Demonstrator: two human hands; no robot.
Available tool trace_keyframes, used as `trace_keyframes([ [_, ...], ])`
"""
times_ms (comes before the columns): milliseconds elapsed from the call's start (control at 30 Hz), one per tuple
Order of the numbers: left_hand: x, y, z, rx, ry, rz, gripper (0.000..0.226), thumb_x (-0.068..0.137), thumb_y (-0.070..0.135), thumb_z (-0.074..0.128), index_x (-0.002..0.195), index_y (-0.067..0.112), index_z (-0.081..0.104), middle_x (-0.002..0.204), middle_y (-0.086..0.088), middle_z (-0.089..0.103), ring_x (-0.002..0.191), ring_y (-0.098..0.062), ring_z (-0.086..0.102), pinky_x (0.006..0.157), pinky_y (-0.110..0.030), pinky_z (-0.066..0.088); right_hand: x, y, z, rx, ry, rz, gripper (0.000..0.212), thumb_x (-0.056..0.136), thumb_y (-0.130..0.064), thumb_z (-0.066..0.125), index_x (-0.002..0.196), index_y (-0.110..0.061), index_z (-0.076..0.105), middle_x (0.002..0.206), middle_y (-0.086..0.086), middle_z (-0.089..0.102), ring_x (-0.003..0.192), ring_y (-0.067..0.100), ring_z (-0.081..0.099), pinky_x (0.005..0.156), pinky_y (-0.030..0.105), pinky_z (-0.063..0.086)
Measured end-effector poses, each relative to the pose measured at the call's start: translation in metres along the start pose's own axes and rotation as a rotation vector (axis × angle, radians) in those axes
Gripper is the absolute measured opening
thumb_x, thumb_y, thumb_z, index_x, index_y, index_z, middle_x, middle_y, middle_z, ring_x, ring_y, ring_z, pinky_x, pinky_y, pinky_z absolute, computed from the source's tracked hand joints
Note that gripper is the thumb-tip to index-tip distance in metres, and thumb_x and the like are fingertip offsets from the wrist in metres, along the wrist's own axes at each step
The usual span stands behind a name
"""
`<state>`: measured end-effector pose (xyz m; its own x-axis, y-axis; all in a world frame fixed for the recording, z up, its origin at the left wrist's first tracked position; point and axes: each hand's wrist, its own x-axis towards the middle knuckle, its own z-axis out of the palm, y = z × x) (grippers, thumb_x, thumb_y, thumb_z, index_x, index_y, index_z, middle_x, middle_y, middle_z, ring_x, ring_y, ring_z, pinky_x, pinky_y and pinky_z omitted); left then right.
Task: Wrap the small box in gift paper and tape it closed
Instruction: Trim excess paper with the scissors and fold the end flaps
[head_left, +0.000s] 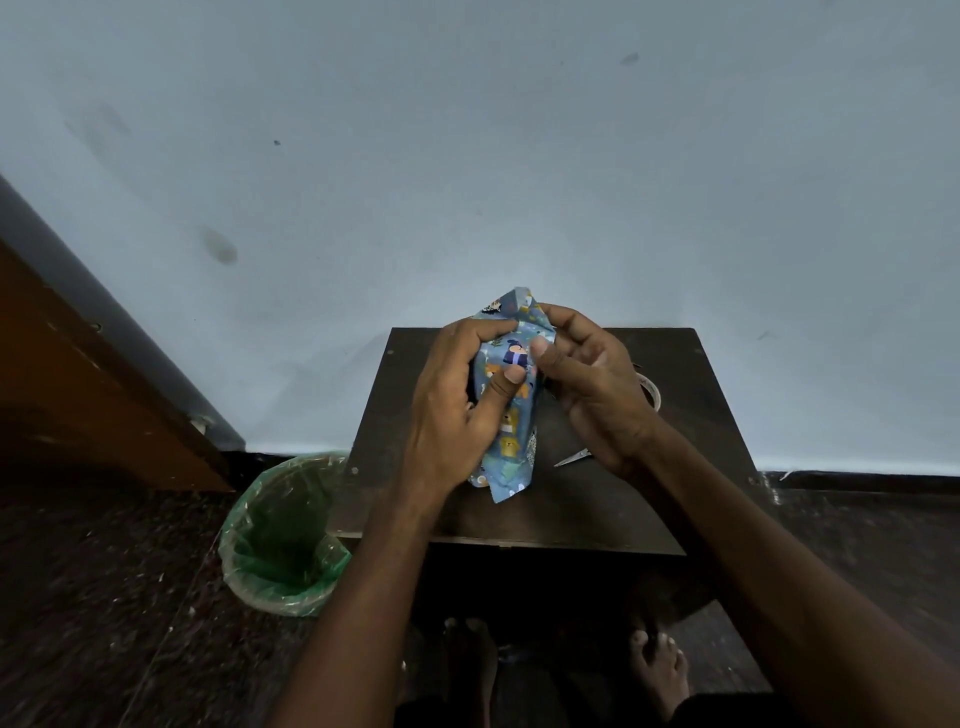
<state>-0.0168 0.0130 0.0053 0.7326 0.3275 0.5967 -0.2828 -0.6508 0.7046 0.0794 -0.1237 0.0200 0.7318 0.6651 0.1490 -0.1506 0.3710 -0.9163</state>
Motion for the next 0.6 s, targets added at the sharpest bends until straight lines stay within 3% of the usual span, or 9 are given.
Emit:
trace_keyframes([
  [67, -0.001, 0.003, 0.001, -0.02, 0.067, -0.005, 0.034, 0.103, 0.029, 0.067, 0.131, 0.009, 0.065, 0.124, -0.004, 0.066, 0.118, -0.023, 0.065, 0.099, -0.046, 0.054, 0.001, -0.003, 0.004, 0.032, 0.03, 0.066, 0.044, 0.103, -0.034, 0.053, 0.128, -0.001, 0.065, 0.123, 0.021, 0.073, 0.111, 0.028, 0.072, 0.093, 0.038, 0.059],
  [133, -0.001, 0.004, 0.004, -0.037, 0.11, -0.028, 0.034, 0.102, 0.028, 0.069, 0.13, 0.009, 0.066, 0.124, -0.003, 0.066, 0.118, -0.021, 0.064, 0.098, -0.045, 0.055, 0.004, -0.002, 0.002, 0.001, 0.062, 0.204, 0.065, 0.106, -0.058, 0.033, 0.127, -0.008, 0.069, 0.124, 0.017, 0.074, 0.116, 0.03, 0.072, 0.102, 0.044, 0.057],
  [200, -0.001, 0.003, 0.005, -0.027, 0.138, -0.033, 0.033, 0.101, 0.026, 0.07, 0.129, 0.009, 0.067, 0.123, -0.003, 0.066, 0.119, -0.019, 0.064, 0.099, -0.041, 0.054, 0.009, 0.004, -0.003, -0.079, 0.079, 0.353, 0.08, 0.105, -0.068, 0.019, 0.13, -0.011, 0.069, 0.126, 0.016, 0.074, 0.12, 0.031, 0.07, 0.112, 0.049, 0.05],
  [300, 0.001, 0.004, 0.006, 0.005, 0.188, -0.027, 0.031, 0.101, 0.023, 0.07, 0.128, 0.008, 0.068, 0.122, -0.002, 0.066, 0.117, -0.015, 0.063, 0.098, -0.03, 0.052, 0.008, 0.019, -0.003, -0.034, 0.126, 0.522, 0.067, 0.11, -0.059, 0.021, 0.131, -0.016, 0.067, 0.127, 0.012, 0.074, 0.118, 0.029, 0.071, 0.109, 0.052, 0.051],
  [400, 0.001, 0.004, 0.009, 0.012, 0.205, -0.04, 0.029, 0.101, 0.021, 0.072, 0.127, 0.009, 0.069, 0.122, 0.0, 0.067, 0.118, -0.014, 0.063, 0.099, -0.033, 0.053, 0.005, 0.032, -0.003, 0.089, 0.135, 0.613, 0.058, 0.112, -0.053, 0.025, 0.144, -0.018, 0.059, 0.134, 0.01, 0.071, 0.123, 0.033, 0.068, 0.108, 0.057, 0.051],
  [533, -0.001, -0.003, 0.011, 0.002, 0.239, -0.112, 0.029, 0.102, 0.028, 0.073, 0.127, 0.015, 0.069, 0.123, 0.003, 0.068, 0.118, -0.017, 0.066, 0.097, -0.042, 0.056, 0.006, 0.037, -0.006, 0.103, 0.199, 0.754, 0.051, 0.115, -0.041, 0.029, 0.135, -0.01, 0.063, 0.116, 0.011, 0.078, 0.094, 0.029, 0.078, 0.083, 0.045, 0.062],
  [600, -0.002, -0.006, 0.011, 0.007, 0.28, -0.17, 0.03, 0.102, 0.035, 0.071, 0.127, 0.019, 0.068, 0.123, 0.004, 0.068, 0.117, -0.016, 0.066, 0.097, -0.042, 0.056, 0.004, 0.035, -0.007, 0.046, 0.171, 0.807, 0.045, 0.115, -0.032, 0.03, 0.13, -0.01, 0.065, 0.113, 0.012, 0.079, 0.09, 0.027, 0.078, 0.08, 0.044, 0.062],
])
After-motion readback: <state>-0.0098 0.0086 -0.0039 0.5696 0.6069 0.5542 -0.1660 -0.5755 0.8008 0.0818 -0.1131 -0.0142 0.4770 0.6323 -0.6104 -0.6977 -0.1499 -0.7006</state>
